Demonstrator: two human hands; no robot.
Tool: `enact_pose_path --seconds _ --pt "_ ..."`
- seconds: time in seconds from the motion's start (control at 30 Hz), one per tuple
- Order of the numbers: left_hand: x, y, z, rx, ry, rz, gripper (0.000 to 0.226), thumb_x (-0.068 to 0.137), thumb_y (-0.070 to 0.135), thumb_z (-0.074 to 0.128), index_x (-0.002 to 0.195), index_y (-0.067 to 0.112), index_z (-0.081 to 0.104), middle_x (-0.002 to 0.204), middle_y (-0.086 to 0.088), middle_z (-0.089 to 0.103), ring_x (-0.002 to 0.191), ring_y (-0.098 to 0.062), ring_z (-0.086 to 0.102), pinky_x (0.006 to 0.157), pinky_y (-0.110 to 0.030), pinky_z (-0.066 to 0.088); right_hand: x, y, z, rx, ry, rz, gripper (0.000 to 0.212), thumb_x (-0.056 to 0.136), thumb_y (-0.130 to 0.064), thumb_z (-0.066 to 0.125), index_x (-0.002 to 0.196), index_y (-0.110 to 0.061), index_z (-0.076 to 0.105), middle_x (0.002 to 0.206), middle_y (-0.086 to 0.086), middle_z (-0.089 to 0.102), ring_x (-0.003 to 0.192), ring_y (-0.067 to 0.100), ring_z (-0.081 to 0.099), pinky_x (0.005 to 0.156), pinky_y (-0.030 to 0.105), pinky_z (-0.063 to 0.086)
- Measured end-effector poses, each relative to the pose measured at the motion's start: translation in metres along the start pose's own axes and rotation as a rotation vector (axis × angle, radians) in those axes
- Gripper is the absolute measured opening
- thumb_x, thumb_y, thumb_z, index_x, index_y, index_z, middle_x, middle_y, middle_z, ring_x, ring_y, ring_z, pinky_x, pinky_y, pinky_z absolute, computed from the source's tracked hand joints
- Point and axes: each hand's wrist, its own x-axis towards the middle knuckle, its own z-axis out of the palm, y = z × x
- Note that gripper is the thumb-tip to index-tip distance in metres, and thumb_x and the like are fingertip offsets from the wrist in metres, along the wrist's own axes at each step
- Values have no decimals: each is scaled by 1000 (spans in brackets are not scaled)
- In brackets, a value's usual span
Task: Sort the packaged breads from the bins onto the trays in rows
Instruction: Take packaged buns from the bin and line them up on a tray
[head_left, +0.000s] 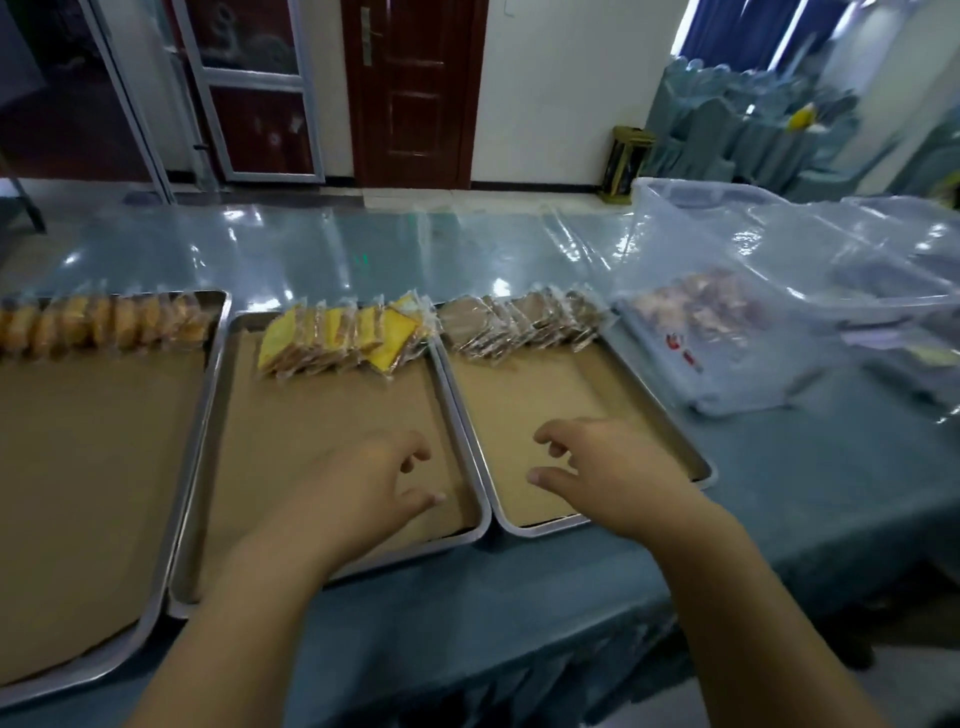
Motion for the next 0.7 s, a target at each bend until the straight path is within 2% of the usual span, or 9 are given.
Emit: enact_pose_path --seconds 0.07,0.2,0.33,0.5,0.6,0.7 --pt "20 14 3 -3 11 18 40 78 52 64 113 36 53 104 12 56 87 -7 51 77 -30 49 2 23 -13 -22 1 27 47 87 -48 57 129 -29 50 119 -4 59 102 14 57 80 27 44" --pt "67 39 16 -12 43 76 45 77 50 66 116 32 54 98 14 51 81 -2 46 63 -17 38 15 71 -38 -131 -20 60 49 87 -51 55 131 -33 46 121 -6 60 105 15 56 85 33 48" --pt "126 62 31 20 35 112 48 75 54 64 116 33 53 108 11 58 88 -5 48 78 -28 47 40 119 -74 -229 24 79 47 86 -51 54 129 -33 48 125 -6 58 112 19 53 91 37 46" --pt "196 104 35 147 92 202 48 78 60 55 119 35 53 115 14 59 96 -5 54 78 -24 45 71 170 -129 -262 187 -6 42 86 -46 58 126 -32 55 119 -8 60 107 19 56 83 32 45" --pt "231 134 32 249 144 299 44 78 64 45 114 39 53 107 19 58 90 -5 53 69 -25 44 83 203 -154 -276 288 -78 35 85 -35 65 117 -22 64 110 0 67 96 25 62 74 33 47" --pt "259 170 30 280 171 398 38 78 59 49 104 34 61 90 16 60 75 -7 52 58 -28 41 89 245 -177 -282 357 -108 29 82 -28 70 109 -18 69 103 2 70 89 28 65 72 34 49"
